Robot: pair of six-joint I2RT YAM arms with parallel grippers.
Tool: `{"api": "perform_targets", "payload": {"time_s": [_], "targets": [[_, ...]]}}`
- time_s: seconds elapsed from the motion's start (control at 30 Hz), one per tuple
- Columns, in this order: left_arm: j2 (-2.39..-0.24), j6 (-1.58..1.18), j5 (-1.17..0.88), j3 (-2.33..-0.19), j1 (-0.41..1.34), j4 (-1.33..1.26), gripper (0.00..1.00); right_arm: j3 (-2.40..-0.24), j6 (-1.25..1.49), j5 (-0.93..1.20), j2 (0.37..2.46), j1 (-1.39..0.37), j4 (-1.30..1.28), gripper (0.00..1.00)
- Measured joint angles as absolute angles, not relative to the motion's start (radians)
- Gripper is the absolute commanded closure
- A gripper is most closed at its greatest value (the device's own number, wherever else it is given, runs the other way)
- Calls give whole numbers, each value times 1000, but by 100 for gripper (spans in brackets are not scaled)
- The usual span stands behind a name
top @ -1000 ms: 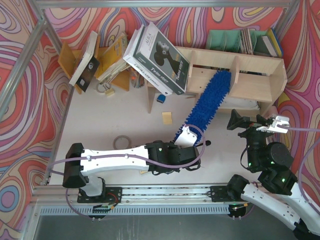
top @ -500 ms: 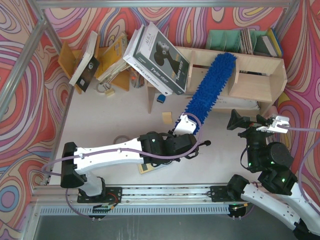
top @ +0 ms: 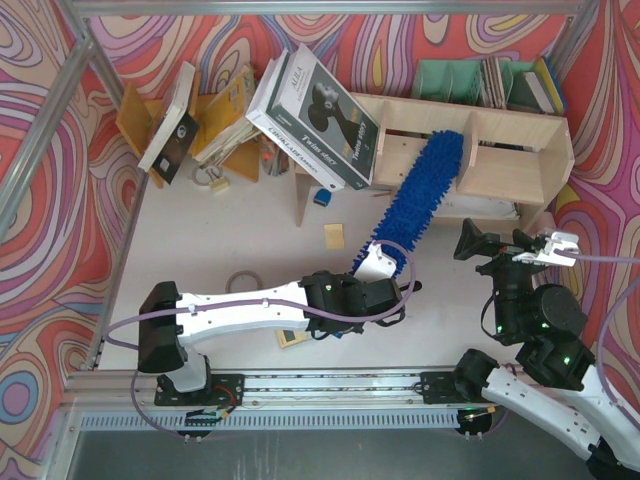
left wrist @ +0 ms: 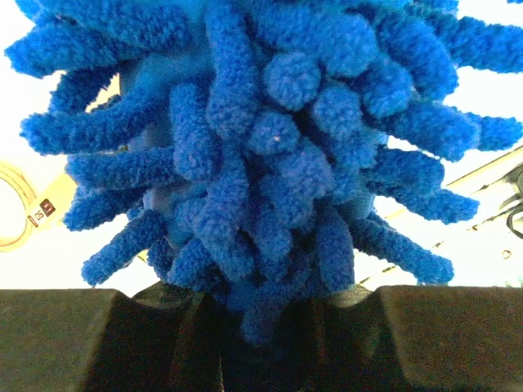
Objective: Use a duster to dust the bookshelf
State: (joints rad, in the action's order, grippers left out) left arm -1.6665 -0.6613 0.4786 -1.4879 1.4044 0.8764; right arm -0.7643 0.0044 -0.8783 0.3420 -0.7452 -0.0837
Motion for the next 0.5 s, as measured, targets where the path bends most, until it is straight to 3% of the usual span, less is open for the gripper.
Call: {"api": "perform_targets", "payload": {"time_s": [0.5], "targets": [[-1653, -811, 547, -1520, 1409, 1015, 100, -764, 4, -878, 342, -745, -83, 1]]}}
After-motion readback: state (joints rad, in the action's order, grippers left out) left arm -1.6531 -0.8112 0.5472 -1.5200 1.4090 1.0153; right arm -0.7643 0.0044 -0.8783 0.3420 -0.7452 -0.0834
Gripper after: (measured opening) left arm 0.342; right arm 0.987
